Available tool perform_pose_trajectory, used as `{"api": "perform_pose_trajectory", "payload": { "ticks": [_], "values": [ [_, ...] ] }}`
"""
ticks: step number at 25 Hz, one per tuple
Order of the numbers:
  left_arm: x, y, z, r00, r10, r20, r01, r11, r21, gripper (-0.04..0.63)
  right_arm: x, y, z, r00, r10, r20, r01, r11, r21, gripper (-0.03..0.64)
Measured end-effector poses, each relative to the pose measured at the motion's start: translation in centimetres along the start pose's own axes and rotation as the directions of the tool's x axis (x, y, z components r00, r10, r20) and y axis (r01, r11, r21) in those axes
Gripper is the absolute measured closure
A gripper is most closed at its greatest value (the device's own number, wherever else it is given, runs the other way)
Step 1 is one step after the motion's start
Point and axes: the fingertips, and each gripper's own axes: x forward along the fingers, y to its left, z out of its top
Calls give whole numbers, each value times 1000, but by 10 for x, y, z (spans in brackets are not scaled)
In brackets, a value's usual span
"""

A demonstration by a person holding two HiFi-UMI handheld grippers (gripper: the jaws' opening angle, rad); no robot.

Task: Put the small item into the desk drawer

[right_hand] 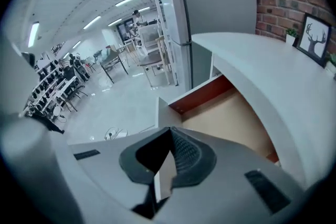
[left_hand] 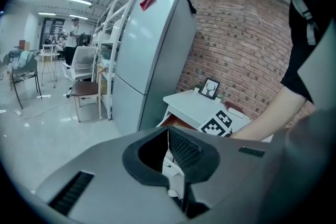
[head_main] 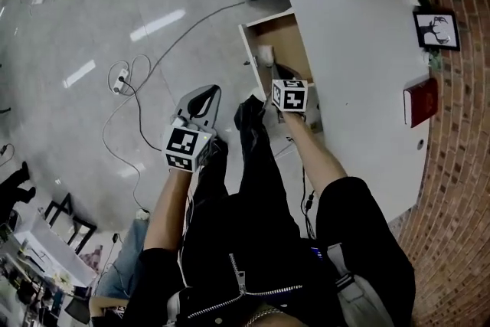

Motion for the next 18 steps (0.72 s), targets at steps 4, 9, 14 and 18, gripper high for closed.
{"api": "perform_pose_trajectory", "payload": {
  "ticks": [4, 9, 14, 18],
  "values": [
    [-10, -8, 17, 999, -30, 24, 29, 999, 38, 574, -49, 17, 16, 996, 1, 87, -2, 1000, 17, 612],
    [-24, -24, 44, 996, -68, 55, 63, 993, 97, 574, -116, 38, 46, 974, -5, 227, 3, 1000, 8, 612],
    [-32, -41, 80, 987, -112, 114, 93, 982, 162, 574, -188, 43, 90, 924, -20, 382, 48, 997, -63, 614],
    [-44, -54, 106, 975, -145, 166, 106, 969, 223, 574, -239, 49, 115, 874, -29, 486, 66, 996, -59, 612]
  ]
}}
